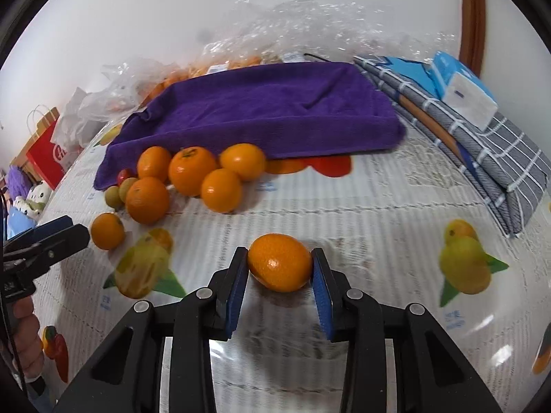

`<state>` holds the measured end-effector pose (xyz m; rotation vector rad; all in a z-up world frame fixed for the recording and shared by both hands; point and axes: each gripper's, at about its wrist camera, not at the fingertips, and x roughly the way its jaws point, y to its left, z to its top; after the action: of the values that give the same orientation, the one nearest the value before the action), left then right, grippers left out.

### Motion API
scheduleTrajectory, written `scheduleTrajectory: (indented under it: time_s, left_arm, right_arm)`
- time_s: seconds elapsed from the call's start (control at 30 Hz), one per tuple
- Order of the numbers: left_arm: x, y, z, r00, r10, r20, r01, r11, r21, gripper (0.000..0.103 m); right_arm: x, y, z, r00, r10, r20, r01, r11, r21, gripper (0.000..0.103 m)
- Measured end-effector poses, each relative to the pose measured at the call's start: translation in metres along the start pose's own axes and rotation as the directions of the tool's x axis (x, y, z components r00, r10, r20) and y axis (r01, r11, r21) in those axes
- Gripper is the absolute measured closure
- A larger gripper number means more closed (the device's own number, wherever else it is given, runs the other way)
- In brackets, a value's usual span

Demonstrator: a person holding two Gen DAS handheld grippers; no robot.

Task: Organize fruits
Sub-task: 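Lower the right gripper onto a loose orange and close on it, then grasp a large orange with the left gripper while the right gripper holds its orange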

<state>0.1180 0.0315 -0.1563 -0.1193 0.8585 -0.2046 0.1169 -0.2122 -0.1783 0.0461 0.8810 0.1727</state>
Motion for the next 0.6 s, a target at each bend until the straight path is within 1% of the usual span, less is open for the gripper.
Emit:
scheduleTrajectory:
  time_s: [0.13, 0.17, 0.2, 0.3, 0.33, 0.37, 0.47, 0.6]
  left_arm:
    - [0.016, -0.008, -0.002, 0.999, -0.016, -0.031, 0.017, 1.0, 0.011, 0.037]
    - [0.018, -0.008, -0.004, 0.999, -0.018, -0.028, 0.018, 1.0, 0.017, 0.038]
    - [0.018, -0.01, -0.004, 1.0, -0.01, -0.016, 0.01, 1.0, 0.027, 0.041]
    - [0.018, -0.012, -0.004, 0.999, -0.035, -0.016, 0.036, 0.999, 0.032, 0.064]
    - [0.018, -0.011, -0.004, 0.999, -0.048, -0.016, 0.049, 0.998, 0.025, 0.067]
    - [0.018, -0.008, -0.004, 0.998, -0.067, -0.015, 0.067, 0.998, 0.014, 0.069]
    - [0.017, 0.001, -0.004, 0.992, -0.123, -0.005, 0.123, 0.992, -0.036, 0.07]
    - [0.016, 0.003, -0.006, 0.992, -0.126, 0.007, 0.126, 0.99, -0.059, 0.07]
  right_arm:
    - [-0.002, -0.009, -0.001, 1.0, 0.029, -0.001, -0.029, 0.999, 0.022, 0.067]
    - [-0.002, -0.01, 0.0, 0.999, 0.034, 0.0, -0.034, 0.999, 0.027, 0.067]
    - [-0.001, -0.011, 0.0, 0.999, 0.035, 0.0, -0.035, 0.999, 0.029, 0.067]
    - [-0.001, -0.009, 0.0, 1.0, 0.026, 0.001, -0.026, 0.999, 0.019, 0.067]
    - [-0.001, -0.007, -0.001, 1.0, 0.024, 0.002, -0.024, 1.0, 0.011, 0.067]
    - [-0.002, -0.006, -0.001, 1.0, 0.024, 0.004, -0.024, 1.0, 0.004, 0.067]
    - [-0.001, -0.004, -0.002, 0.999, 0.036, -0.001, -0.036, 0.999, -0.015, 0.067]
    - [0.0, -0.002, -0.001, 0.999, 0.035, -0.002, -0.035, 0.999, -0.022, 0.066]
